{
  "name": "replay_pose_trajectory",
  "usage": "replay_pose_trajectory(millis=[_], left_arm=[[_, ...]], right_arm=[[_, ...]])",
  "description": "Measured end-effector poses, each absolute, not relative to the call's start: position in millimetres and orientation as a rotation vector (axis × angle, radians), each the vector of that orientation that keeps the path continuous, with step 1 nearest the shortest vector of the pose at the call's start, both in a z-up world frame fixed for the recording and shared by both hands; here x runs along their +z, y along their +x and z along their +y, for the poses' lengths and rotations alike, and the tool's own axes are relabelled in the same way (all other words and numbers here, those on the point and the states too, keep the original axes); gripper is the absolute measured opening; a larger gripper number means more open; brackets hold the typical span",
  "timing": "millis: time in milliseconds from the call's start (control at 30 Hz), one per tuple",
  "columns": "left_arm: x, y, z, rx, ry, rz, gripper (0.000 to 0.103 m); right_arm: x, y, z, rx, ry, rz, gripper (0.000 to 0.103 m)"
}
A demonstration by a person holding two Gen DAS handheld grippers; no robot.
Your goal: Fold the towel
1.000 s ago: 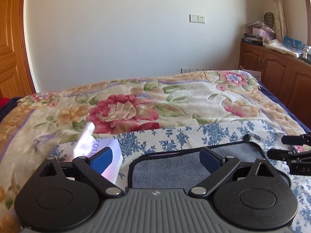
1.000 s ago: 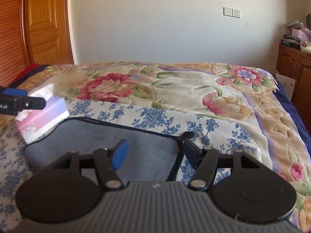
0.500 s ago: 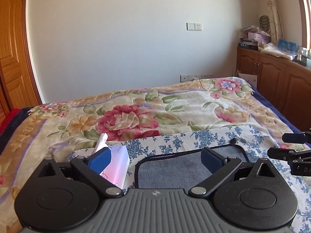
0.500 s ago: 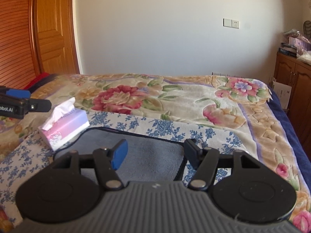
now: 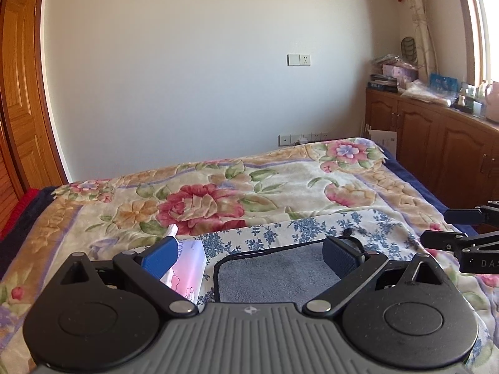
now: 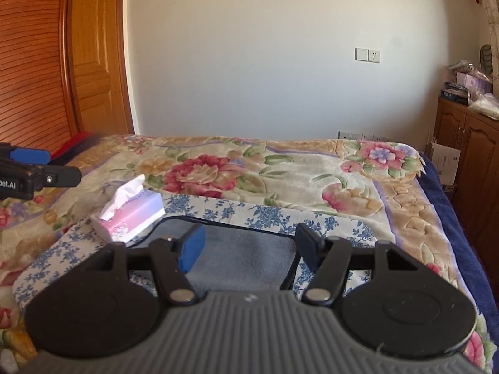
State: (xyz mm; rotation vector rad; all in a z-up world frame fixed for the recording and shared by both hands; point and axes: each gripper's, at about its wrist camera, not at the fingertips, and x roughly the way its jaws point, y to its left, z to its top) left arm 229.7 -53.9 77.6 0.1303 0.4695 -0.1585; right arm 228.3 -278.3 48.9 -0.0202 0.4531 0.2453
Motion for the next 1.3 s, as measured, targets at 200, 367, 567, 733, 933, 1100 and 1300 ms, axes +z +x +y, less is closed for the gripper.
replay_pose_trajectory(millis=[200,367,567,733,933,1100,1300], left_arm=[[88,200,-50,-0.159,0.116,0.453,0.103],[98,174,-49,-0.139,0.141,0.436,0.103],[112,138,-47,-0.133,0.141,0.422,0.103],[122,108,-47,-0.131,0.144,0.412,0.103],[124,77,-48,-0.120,0.148,0.410,0.103],[116,58,-46,-0.112,0.154,0.413,0.103],[98,37,-39,-0.091,0.155,0.406,0.103]], right_arm=[[63,202,-275,0.238,-0.024,0.426,0.082],[74,179,-272,0.238,-0.012,0.403,0.092],[86,151,-272,0.226,-0.014,0.376,0.103],[95,128,-272,0.223,-0.016,0.358,0.103],[95,103,-268,0.222,-0.024,0.351,0.103],[89,86,-267,0.219,-0.015,0.350,0.103],[77,69,-262,0.214,-0.009,0.348,0.103]])
